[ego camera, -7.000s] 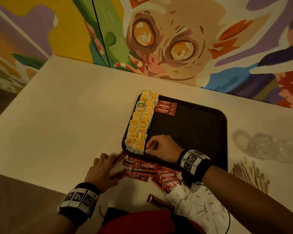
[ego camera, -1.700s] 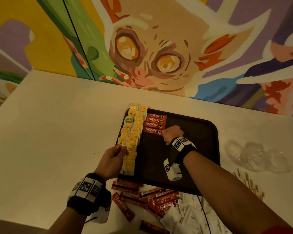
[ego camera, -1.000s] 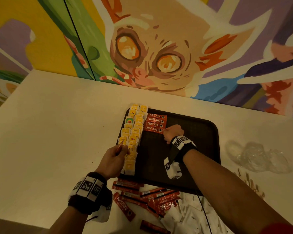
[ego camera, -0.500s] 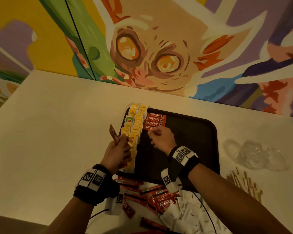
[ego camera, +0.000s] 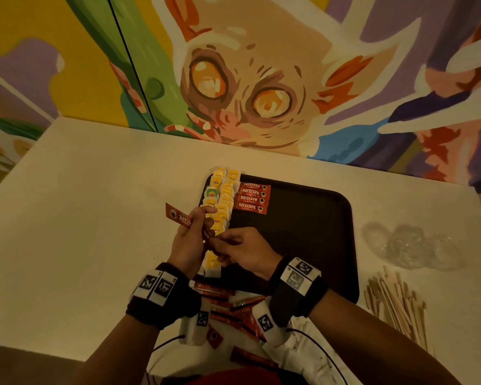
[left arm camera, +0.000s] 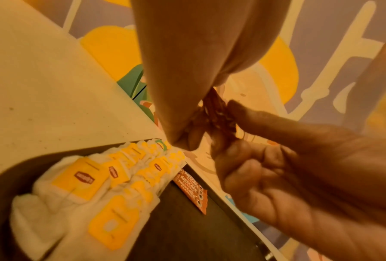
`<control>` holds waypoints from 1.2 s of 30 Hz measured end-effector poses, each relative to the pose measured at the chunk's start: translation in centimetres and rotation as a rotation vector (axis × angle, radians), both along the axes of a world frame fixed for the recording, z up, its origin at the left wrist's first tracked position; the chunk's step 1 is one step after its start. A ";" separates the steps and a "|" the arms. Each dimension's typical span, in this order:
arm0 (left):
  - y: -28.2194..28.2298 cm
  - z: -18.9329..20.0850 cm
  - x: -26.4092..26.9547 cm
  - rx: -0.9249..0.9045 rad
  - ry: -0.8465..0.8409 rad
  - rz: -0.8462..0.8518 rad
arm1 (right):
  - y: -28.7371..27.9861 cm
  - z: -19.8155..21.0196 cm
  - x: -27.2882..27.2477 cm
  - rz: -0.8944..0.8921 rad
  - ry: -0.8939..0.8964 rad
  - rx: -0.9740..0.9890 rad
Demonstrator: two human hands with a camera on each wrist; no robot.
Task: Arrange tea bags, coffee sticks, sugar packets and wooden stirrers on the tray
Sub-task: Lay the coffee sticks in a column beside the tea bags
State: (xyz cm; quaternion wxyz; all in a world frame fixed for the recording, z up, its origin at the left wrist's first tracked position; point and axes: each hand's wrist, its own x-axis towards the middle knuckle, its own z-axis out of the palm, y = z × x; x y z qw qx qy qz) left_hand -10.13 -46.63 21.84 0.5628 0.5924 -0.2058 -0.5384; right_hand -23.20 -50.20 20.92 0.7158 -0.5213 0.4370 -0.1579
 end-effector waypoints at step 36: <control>0.4 -1.4 0.8 -0.024 -0.586 -0.427 | 0.1 -0.1 -1.4 -0.017 0.115 -0.133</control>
